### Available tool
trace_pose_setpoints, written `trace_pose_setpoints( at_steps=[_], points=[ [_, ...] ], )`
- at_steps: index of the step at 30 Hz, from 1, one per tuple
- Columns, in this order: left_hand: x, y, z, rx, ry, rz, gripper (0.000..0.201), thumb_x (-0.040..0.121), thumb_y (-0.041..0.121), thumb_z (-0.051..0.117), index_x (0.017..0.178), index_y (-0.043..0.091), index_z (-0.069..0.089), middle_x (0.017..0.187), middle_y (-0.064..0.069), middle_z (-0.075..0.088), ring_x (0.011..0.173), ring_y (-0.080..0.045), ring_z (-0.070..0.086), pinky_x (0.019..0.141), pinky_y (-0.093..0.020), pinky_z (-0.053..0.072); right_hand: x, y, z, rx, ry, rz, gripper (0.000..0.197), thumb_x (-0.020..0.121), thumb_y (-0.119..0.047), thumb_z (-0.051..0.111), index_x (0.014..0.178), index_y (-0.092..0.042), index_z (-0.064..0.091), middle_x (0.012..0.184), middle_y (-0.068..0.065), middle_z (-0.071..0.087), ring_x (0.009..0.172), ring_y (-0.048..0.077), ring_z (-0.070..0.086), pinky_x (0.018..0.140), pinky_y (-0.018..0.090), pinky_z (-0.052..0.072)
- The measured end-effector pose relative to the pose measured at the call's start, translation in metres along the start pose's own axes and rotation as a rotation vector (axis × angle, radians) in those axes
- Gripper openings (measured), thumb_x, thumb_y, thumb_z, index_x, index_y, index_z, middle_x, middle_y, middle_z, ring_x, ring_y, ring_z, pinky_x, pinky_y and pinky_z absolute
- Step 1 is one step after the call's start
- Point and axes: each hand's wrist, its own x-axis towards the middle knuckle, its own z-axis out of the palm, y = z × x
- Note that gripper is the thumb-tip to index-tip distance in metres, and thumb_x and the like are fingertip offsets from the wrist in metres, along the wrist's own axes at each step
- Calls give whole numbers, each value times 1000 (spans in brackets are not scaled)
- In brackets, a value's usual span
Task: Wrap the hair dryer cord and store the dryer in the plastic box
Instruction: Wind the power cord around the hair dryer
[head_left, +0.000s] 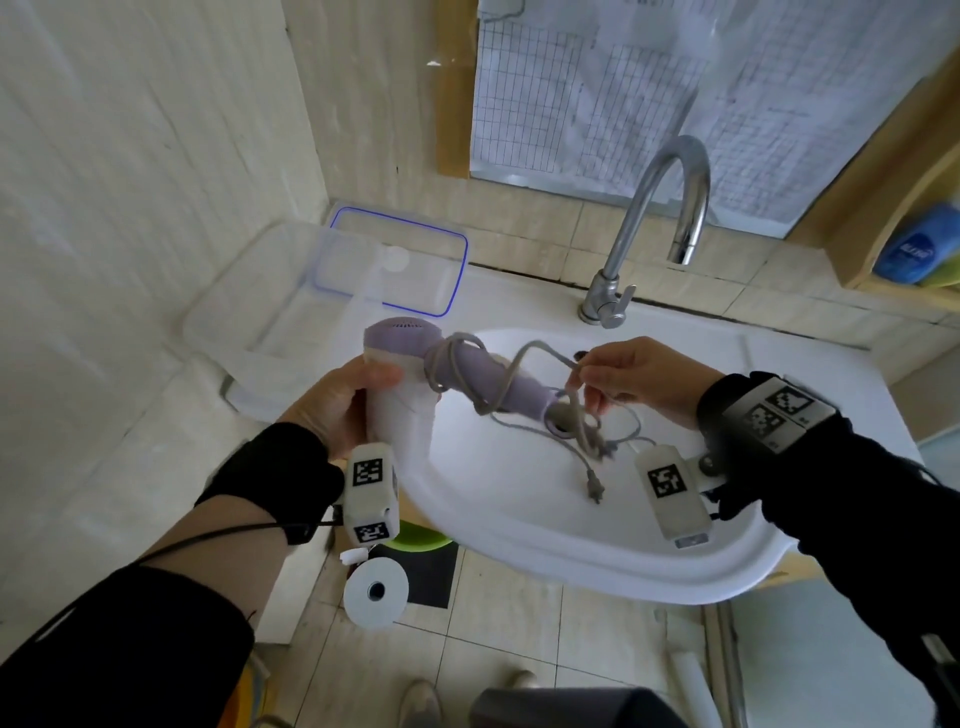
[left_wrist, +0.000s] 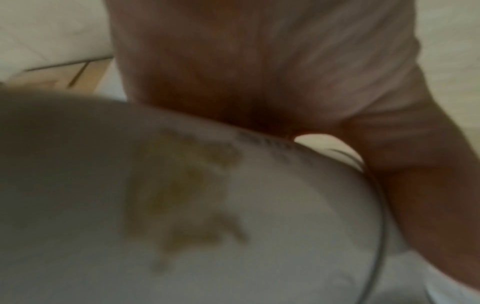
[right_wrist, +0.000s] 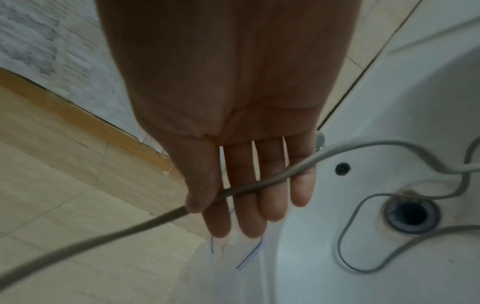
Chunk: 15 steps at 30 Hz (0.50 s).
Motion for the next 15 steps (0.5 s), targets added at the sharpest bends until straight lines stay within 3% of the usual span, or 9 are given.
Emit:
trace_pose_setpoints(
  at_steps=[3,6,8,11,15],
  points=[
    [0,-9,10,-82,47,-20,63,23,36,86,81,13,79,78,-12,74,69,-25,71,75,-36,54,3,9,15,57,29,42,25,94,-11,44,107,0,63,84,11,65,74,19,62,71,21,54],
    [7,-13,24,-93,90,26,83,25,40,88,100,8,70,80,-12,73,72,-24,70,76,-38,55,7,12,35,143,38,58,24,95,-19,42,96,-12,65,84,11,66,79,23,61,81,33,50],
    [12,-16,34,-104,105,68,86,33,37,88,111,10,63,86,-8,73,78,-22,69,81,-38,53,11,12,48,192,49,66,25,96,-22,40,90,-19,64,78,9,64,73,22,58,75,32,48],
    [19,-18,45,-72,117,170,55,58,29,72,110,16,63,90,-3,72,84,-17,65,78,-32,53,16,10,65,205,39,81,23,96,-21,39,95,-19,62,70,9,61,58,18,51,61,27,43],
    [24,-13,51,91,169,301,47,64,23,68,110,14,63,94,-9,65,86,-20,60,74,-31,50,16,5,78,39,8,82,21,93,-19,45,109,-21,59,65,2,60,51,11,43,51,19,37]
  ],
)
